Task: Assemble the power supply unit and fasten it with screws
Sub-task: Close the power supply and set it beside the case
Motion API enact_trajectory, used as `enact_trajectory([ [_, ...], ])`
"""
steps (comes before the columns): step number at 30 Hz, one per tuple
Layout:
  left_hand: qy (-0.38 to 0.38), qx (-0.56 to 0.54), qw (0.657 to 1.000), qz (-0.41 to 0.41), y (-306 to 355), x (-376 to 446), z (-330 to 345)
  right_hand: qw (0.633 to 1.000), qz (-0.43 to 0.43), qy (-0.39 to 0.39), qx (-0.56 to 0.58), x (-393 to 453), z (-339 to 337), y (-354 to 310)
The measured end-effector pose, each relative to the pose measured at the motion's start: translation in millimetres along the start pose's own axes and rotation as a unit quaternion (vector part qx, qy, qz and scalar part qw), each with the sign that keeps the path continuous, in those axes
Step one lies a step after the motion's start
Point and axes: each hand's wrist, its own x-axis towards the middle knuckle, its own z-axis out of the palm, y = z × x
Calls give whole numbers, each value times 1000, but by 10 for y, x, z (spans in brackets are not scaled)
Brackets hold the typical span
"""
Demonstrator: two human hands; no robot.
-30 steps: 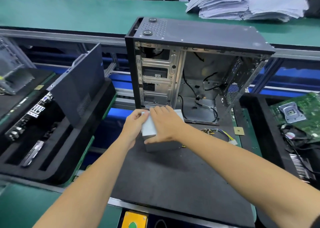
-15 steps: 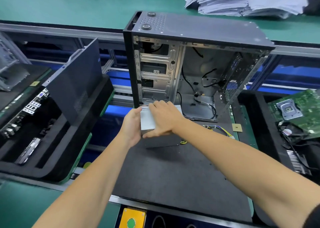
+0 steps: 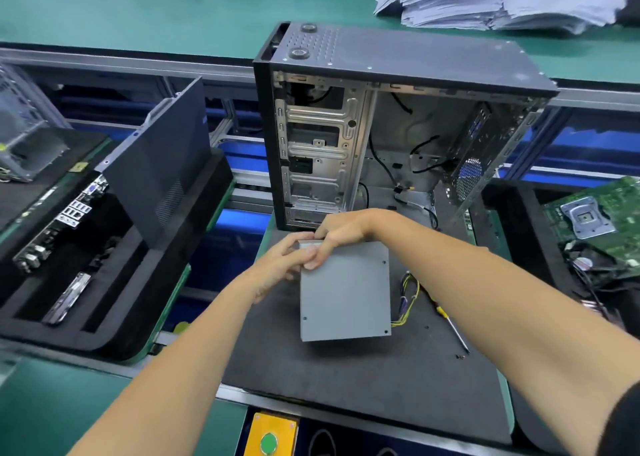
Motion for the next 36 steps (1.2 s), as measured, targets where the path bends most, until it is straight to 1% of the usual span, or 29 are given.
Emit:
enact_trajectory([
  [3, 67, -11, 998, -15, -96, 38, 25, 999, -16, 36, -29, 71, 22, -15],
  [5, 117, -19, 991, -59, -153, 48, 52, 994, -23, 83, -71, 116, 25, -26],
  [7, 157, -54, 980, -114, -223, 55, 87, 984, -19, 108, -140, 131, 47, -19],
  [9, 174, -74, 974, -129, -258, 70, 126, 979, -12, 101, -180, 125, 74, 33],
  [11, 193, -60, 971, -123, -246, 107, 156, 981, -10, 83, -173, 98, 83, 102],
  [13, 191, -40, 973, -124, -213, 130, 148, 985, -15, 79, -155, 80, 86, 146],
  [16, 162, -16, 976, -146, -205, 127, 77, 987, -16, 79, -138, 110, 114, 164],
  [19, 109, -87, 981, -135, -339, 92, -16, 990, -20, 76, -116, 146, 174, 128],
  [22, 94, -127, 980, -117, -476, 70, -64, 993, 0, 79, -91, 161, 196, 127],
  [25, 101, -129, 979, -120, -498, 78, -63, 991, 37, 116, -60, 132, 202, 170],
  [26, 104, -127, 979, -121, -491, 85, -63, 988, 62, 134, -43, 113, 203, 183],
  [28, 113, -115, 980, -121, -468, 96, -58, 977, 152, 152, -4, 57, 209, 212],
  [30, 124, -103, 980, -115, -433, 112, -44, 964, 226, 138, 23, 7, 199, 224],
  [32, 128, -97, 981, -111, -411, 127, -31, 961, 240, 131, 51, -7, 179, 236],
  [36, 115, -94, 983, -112, -451, 136, -40, 958, 234, 138, 91, -21, 208, 254],
])
